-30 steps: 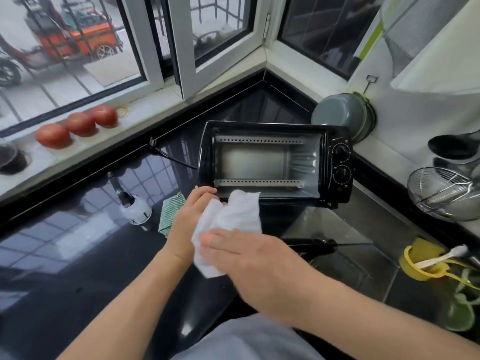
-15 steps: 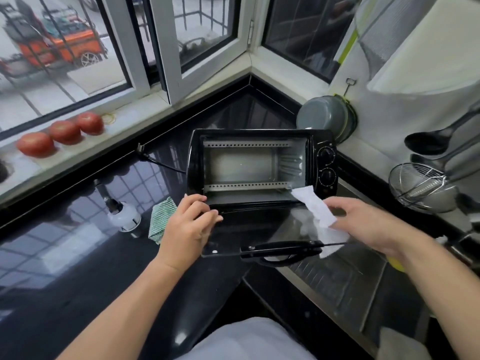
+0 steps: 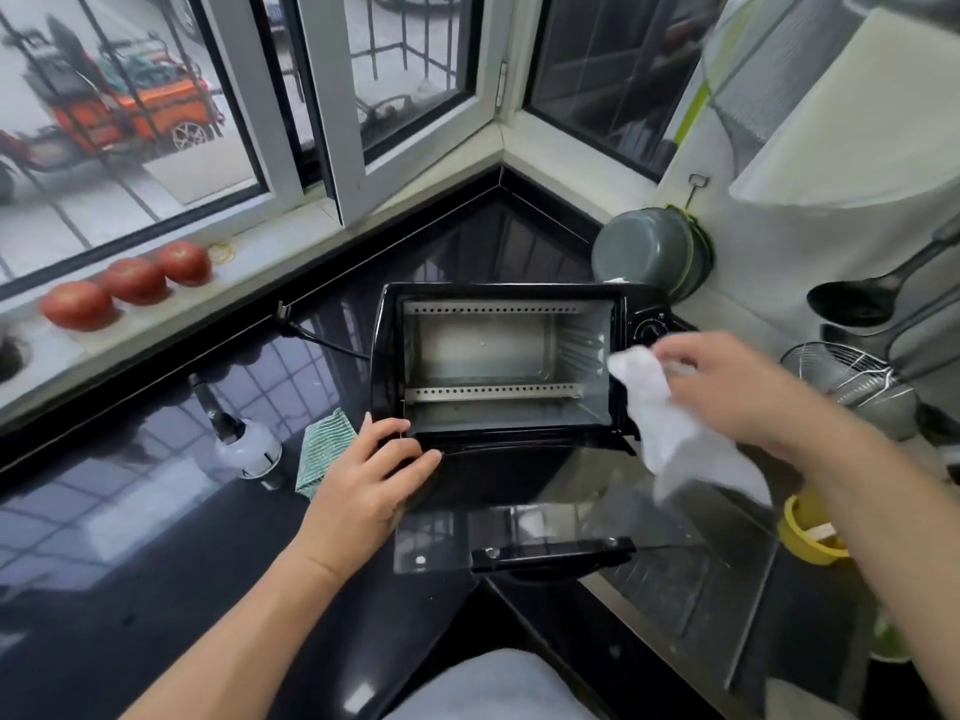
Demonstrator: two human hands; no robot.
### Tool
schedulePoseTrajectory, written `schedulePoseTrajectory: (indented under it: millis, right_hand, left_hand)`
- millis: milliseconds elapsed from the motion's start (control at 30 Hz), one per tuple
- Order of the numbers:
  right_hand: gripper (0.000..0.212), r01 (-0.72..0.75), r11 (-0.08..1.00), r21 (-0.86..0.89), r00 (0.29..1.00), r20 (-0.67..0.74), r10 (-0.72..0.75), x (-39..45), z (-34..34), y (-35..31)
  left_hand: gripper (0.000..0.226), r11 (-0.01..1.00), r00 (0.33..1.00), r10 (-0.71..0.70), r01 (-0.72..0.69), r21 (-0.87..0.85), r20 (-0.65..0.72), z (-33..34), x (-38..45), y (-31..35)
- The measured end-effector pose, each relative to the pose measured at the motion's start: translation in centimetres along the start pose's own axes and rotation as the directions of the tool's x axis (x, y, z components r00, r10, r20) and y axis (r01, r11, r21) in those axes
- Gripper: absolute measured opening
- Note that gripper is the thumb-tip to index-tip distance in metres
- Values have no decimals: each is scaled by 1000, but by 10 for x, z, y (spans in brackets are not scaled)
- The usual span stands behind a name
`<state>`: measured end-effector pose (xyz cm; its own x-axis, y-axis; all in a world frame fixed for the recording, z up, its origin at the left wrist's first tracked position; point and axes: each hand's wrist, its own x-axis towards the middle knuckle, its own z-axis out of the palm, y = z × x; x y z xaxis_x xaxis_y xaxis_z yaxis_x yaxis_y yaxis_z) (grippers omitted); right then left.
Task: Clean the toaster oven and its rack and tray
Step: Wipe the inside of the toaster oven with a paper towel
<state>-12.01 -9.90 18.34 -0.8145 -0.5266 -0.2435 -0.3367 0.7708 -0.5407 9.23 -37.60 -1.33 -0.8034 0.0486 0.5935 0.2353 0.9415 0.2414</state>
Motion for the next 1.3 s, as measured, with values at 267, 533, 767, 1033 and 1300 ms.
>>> schedulePoseTrajectory:
  millis: [267, 533, 767, 1033, 1300]
  right_hand:
    - [22, 315, 864, -392, 824, 565, -44, 55, 103, -1]
    - [38, 222, 793, -567, 796, 576, 188, 80, 106, -18]
    - [48, 501, 800, -330, 646, 758, -92, 113, 190, -73]
    - [44, 519, 763, -386, 684, 722, -99, 107, 176, -57]
    - [45, 540, 302, -786, 749, 612, 253, 80, 110, -8]
  left_hand:
    - [19, 999, 999, 37, -38, 36, 9, 0, -1, -5]
    - [27, 996, 998, 66, -65, 53, -9, -2, 1, -9]
    - [34, 996, 997, 63, -65, 64, 32, -3, 1, -5]
    - [25, 995, 998, 36, -40, 87, 44, -3, -2, -12]
    - [25, 998, 999, 21, -23, 51, 43, 4, -6, -4]
